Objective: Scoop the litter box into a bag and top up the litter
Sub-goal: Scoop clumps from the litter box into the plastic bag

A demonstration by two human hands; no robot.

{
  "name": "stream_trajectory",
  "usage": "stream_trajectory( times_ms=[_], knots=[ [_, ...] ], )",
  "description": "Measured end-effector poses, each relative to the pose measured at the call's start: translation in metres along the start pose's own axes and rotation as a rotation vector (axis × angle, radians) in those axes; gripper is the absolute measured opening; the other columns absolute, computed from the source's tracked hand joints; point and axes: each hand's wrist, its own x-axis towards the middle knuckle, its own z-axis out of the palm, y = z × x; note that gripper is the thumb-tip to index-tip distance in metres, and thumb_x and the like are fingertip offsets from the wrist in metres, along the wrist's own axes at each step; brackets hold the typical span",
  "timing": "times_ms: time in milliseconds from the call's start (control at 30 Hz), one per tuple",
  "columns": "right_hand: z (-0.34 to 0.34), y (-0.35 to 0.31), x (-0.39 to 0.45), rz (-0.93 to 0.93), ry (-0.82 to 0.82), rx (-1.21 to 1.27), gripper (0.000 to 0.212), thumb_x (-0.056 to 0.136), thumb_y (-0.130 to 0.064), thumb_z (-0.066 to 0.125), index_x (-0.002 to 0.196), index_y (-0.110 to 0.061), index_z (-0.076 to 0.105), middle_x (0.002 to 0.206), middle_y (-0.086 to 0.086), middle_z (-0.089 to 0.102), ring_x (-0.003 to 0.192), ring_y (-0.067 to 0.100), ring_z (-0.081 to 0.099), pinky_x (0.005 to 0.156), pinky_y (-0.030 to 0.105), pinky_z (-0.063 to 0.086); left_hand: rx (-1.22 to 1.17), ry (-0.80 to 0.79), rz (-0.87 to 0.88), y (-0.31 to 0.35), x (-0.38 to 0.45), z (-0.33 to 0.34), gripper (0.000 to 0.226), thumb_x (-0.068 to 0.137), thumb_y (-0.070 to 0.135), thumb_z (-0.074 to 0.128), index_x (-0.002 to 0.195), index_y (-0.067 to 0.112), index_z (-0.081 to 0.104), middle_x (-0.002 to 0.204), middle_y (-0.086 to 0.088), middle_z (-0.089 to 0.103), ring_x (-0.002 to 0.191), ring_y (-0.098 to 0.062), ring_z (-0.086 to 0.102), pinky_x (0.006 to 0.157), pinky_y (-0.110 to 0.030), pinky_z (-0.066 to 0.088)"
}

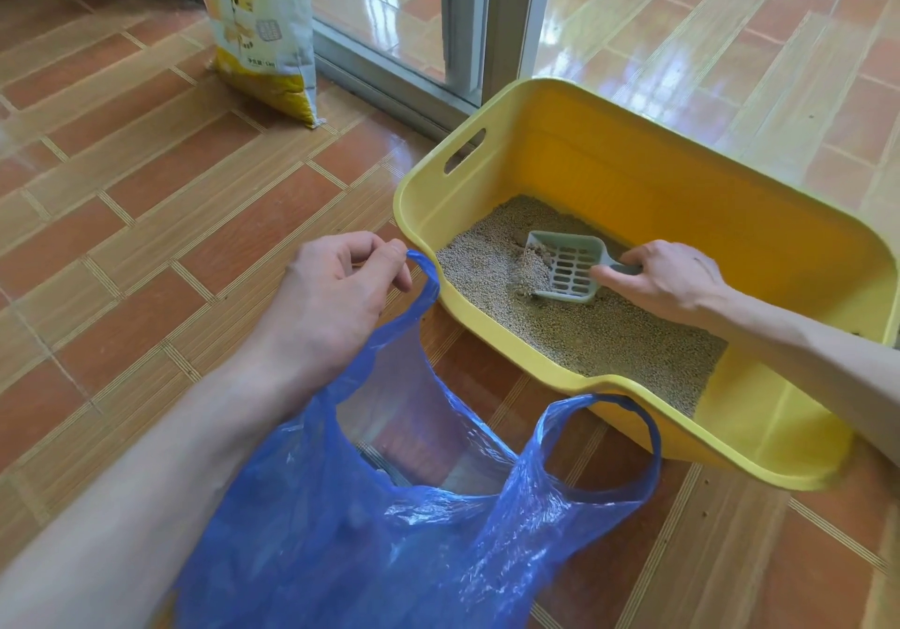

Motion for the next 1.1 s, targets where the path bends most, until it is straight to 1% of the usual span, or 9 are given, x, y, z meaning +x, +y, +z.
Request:
stream_trajectory(
  times_ms=[100, 200, 300, 433, 500, 567, 667, 733, 1100],
  knots=[
    [-0.001, 0.0, -0.009, 0.008, -0.02, 0.087, 0.039, 0.094, -0.064, 0.051, 0.079, -0.03, 0.064, 0.05, -0.004, 0.045, 0.045, 0.013, 0.039, 0.047, 0.021, 0.031, 0.006, -0.003, 0.008, 0.001, 0.0, 0.001, 0.038, 0.103, 0.034, 0.054, 0.069, 0.018, 0.062, 0.05, 0.003, 0.029, 0.045, -0.016, 0.021, 0.048, -0.027, 0.019],
    [-0.001, 0.0, -0.015, 0.018, -0.056, 0.167, 0.051, 0.094, -0.065, 0.049, 0.08, -0.021, 0.07, 0.052, -0.003, 0.045, 0.046, 0.013, 0.039, 0.048, 0.023, 0.03, 0.008, -0.004, 0.014, 0.003, 0.0, 0.002, 0.039, 0.103, 0.034, 0.054, 0.069, 0.017, 0.062, 0.051, 0.003, 0.029, 0.045, -0.016, 0.021, 0.047, -0.025, 0.018],
    [-0.001, -0.004, -0.021, 0.022, -0.1, 0.227, 0.055, 0.094, -0.065, 0.049, 0.075, -0.018, 0.07, 0.052, -0.005, 0.042, 0.045, 0.011, 0.034, 0.048, 0.023, 0.026, 0.008, -0.008, 0.016, 0.004, 0.001, 0.004, 0.039, 0.103, 0.036, 0.054, 0.069, 0.019, 0.063, 0.051, 0.005, 0.029, 0.045, -0.016, 0.021, 0.048, -0.025, 0.018],
    [0.001, -0.011, -0.025, 0.007, -0.096, 0.266, 0.058, 0.095, -0.065, 0.049, 0.062, -0.017, 0.056, 0.052, -0.004, 0.041, 0.045, 0.013, 0.033, 0.049, 0.025, 0.026, 0.012, -0.008, 0.013, 0.006, 0.001, 0.008, 0.039, 0.103, 0.035, 0.054, 0.069, 0.018, 0.062, 0.051, 0.006, 0.029, 0.044, -0.014, 0.02, 0.046, -0.024, 0.018],
    [0.002, -0.012, -0.026, 0.003, -0.076, 0.274, 0.06, 0.095, -0.066, 0.049, 0.06, -0.018, 0.048, 0.052, -0.004, 0.041, 0.046, 0.014, 0.033, 0.05, 0.027, 0.025, 0.008, -0.008, 0.014, 0.008, 0.0, 0.01, 0.039, 0.104, 0.033, 0.054, 0.069, 0.017, 0.061, 0.05, 0.006, 0.029, 0.043, -0.012, 0.021, 0.042, -0.022, 0.019],
    [0.002, -0.013, -0.026, 0.001, -0.034, 0.282, 0.059, 0.096, -0.065, 0.05, 0.059, -0.018, 0.045, 0.051, -0.004, 0.041, 0.045, 0.014, 0.033, 0.049, 0.026, 0.024, 0.012, -0.003, 0.015, 0.009, 0.0, 0.01, 0.039, 0.104, 0.033, 0.054, 0.069, 0.017, 0.061, 0.05, 0.005, 0.029, 0.042, -0.012, 0.022, 0.04, -0.022, 0.02],
    [0.004, -0.012, -0.025, -0.018, 0.059, 0.273, 0.063, 0.095, -0.066, 0.05, 0.059, -0.014, 0.052, 0.049, -0.003, 0.044, 0.044, 0.014, 0.036, 0.049, 0.024, 0.028, 0.017, -0.004, 0.012, 0.009, 0.0, 0.011, 0.039, 0.104, 0.033, 0.054, 0.069, 0.017, 0.061, 0.05, 0.005, 0.03, 0.042, -0.012, 0.022, 0.04, -0.022, 0.02],
    [0.005, -0.013, -0.025, -0.037, 0.085, 0.251, 0.066, 0.094, -0.068, 0.049, 0.062, -0.011, 0.058, 0.05, -0.002, 0.047, 0.045, 0.015, 0.038, 0.049, 0.024, 0.03, 0.018, -0.004, 0.012, 0.009, 0.0, 0.011, 0.039, 0.104, 0.033, 0.054, 0.069, 0.017, 0.061, 0.05, 0.005, 0.03, 0.042, -0.012, 0.022, 0.041, -0.022, 0.02],
    [0.006, -0.016, -0.03, -0.059, 0.061, 0.216, 0.068, 0.093, -0.069, 0.05, 0.069, -0.006, 0.064, 0.05, -0.003, 0.046, 0.046, 0.014, 0.039, 0.047, 0.025, 0.028, 0.022, -0.003, 0.015, 0.011, -0.002, 0.011, 0.038, 0.104, 0.032, 0.054, 0.07, 0.016, 0.062, 0.05, 0.005, 0.03, 0.042, -0.012, 0.022, 0.041, -0.022, 0.02]
  ],
)
